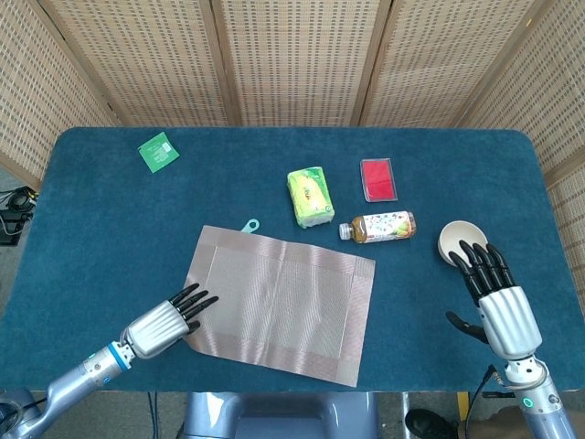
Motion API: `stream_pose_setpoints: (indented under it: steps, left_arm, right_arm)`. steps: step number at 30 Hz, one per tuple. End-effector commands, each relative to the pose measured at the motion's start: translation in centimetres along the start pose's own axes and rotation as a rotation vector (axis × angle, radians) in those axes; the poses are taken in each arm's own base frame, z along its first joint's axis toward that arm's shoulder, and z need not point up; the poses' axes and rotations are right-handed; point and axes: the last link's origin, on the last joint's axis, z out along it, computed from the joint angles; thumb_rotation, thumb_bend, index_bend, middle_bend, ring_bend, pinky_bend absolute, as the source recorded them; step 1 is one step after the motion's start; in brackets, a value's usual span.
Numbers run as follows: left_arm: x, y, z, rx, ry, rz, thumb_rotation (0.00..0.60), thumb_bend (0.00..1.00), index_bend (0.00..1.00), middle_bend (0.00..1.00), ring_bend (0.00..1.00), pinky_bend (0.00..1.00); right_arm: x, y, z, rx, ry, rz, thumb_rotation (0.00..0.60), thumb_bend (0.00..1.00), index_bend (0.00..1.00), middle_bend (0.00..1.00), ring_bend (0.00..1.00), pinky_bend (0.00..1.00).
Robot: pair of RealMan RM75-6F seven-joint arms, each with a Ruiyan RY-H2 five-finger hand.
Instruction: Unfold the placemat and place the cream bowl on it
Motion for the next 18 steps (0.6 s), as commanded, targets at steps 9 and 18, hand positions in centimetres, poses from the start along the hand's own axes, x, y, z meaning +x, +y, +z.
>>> stream_pose_setpoints:
  steps: [9, 18]
  left_arm:
    - [1.2, 3.1, -0.3, -0.071, -0.054, -0.013, 0.600, 0.53, 0.78, 0.00, 0.00, 0.00]
    - [1.4, 4.1, -0.2, -0.094, -0.081, -0.007, 0.600, 0.53, 0.78, 0.00, 0.00, 0.00]
  right_arm:
    - [0.1, 0.2, -0.1, -0.005, 0.005, 0.002, 0.600, 0.00, 0.03, 0.00, 0.00, 0.00]
    - [0.2, 0.1, 0.0, -0.006, 0.007, 0.005, 0.600, 0.00, 0.04, 0.00, 0.00, 0.00]
